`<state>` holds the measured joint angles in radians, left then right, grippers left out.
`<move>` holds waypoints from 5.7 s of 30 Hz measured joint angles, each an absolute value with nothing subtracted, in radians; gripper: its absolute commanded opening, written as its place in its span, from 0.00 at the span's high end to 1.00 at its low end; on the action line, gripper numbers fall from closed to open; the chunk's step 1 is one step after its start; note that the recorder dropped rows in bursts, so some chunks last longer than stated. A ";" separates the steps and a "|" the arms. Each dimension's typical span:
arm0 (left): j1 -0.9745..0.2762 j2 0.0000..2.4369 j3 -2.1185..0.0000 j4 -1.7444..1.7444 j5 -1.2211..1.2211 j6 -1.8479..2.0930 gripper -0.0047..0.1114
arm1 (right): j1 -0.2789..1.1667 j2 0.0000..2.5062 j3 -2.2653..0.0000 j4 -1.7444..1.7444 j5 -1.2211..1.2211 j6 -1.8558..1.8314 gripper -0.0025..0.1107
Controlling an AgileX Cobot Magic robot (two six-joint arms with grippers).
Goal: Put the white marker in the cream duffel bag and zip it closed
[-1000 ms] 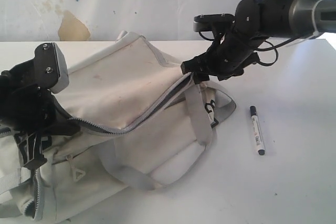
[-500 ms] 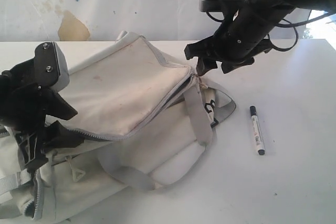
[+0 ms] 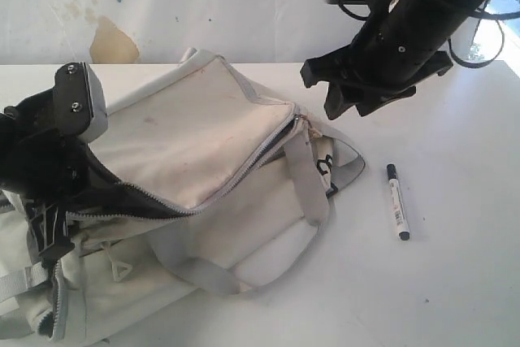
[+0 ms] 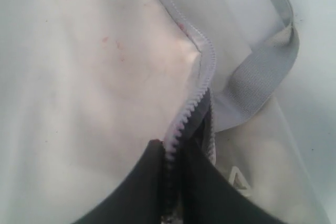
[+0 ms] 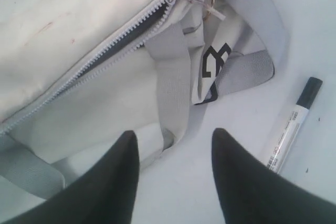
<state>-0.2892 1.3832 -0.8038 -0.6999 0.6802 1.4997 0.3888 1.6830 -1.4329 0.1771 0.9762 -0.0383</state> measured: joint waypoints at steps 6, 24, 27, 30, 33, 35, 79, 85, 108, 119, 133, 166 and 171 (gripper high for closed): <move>-0.289 1.383 -0.804 -0.803 0.611 1.486 0.96 | 0.389 1.628 -1.346 0.174 0.982 -0.038 0.73; -0.271 1.463 -1.061 -1.082 0.222 1.247 0.96 | 0.389 1.515 -1.084 0.167 0.900 -0.038 0.72; -0.212 1.532 -1.114 -1.154 0.223 1.167 0.96 | 0.389 1.512 -1.073 0.167 0.891 -0.038 0.72; -0.180 1.567 -1.144 -1.185 0.215 1.154 0.96 | 0.389 1.510 -1.073 0.167 0.872 -0.038 0.72; -0.152 1.598 -1.176 -1.204 0.208 1.154 0.96 | 0.389 1.510 -1.073 0.167 0.853 -0.038 0.72; -0.148 1.617 -1.187 -1.213 0.193 1.154 0.96 | 0.389 1.510 -1.073 0.167 0.846 -0.038 0.72; -0.148 1.722 -1.193 -1.217 -0.008 1.079 0.96 | 0.275 1.742 -1.060 -0.093 0.554 0.313 0.57; -0.148 1.722 -1.193 -1.217 -0.008 1.079 0.96 | 0.274 1.793 -1.060 -0.114 0.442 0.313 0.57; -0.148 1.722 -1.193 -1.217 -0.008 1.079 0.96 | 0.274 1.939 -1.060 -0.148 0.416 0.313 0.71; -0.148 1.722 -1.193 -1.217 -0.008 1.079 0.96 | 0.274 1.939 -1.060 -0.148 0.418 0.313 0.98; -0.148 1.722 -1.193 -1.217 -0.008 1.079 0.96 | 0.280 1.817 -1.060 -0.110 0.406 0.313 0.98; -0.148 1.722 -1.193 -1.217 0.000 1.079 0.96 | 0.382 1.943 -1.497 0.870 1.027 -0.280 0.98; -0.148 1.722 -1.193 -1.217 0.000 1.079 0.96 | 0.444 1.981 -1.497 1.002 0.839 -0.235 0.98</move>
